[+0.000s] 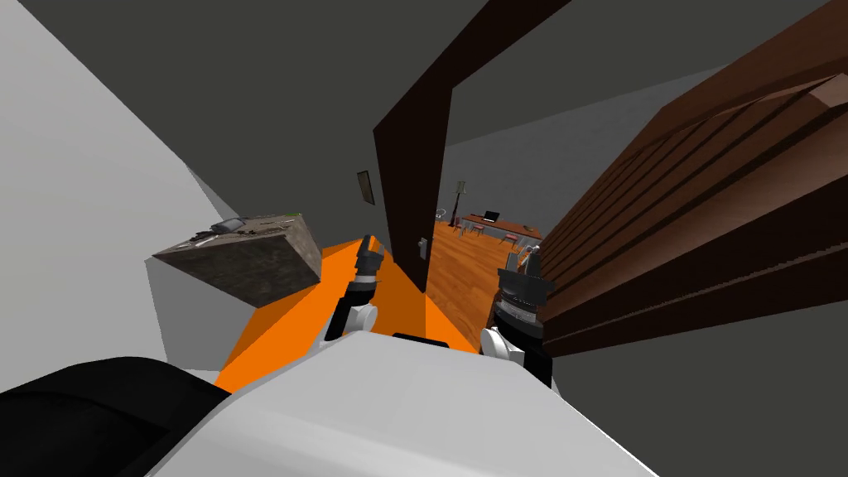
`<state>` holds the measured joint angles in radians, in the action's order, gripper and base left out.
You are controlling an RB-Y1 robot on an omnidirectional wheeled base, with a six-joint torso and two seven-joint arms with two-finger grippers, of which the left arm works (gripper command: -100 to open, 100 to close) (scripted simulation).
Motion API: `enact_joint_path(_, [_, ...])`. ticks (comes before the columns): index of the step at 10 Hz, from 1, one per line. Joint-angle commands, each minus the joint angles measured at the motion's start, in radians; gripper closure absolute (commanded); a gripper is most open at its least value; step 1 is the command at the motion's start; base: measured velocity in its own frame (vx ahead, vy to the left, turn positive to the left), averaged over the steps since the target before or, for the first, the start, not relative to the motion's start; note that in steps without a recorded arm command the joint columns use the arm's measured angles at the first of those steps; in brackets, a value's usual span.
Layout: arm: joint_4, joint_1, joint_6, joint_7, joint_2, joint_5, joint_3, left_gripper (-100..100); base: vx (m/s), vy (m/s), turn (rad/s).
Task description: Push the door open
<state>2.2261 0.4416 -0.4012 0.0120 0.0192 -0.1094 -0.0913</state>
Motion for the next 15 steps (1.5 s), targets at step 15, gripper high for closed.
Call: enact_joint_path(15, [-0.457,-0.191,0.073,0.032,0.087,0.047,-0.174,-100,0.081,0.107,-0.127])
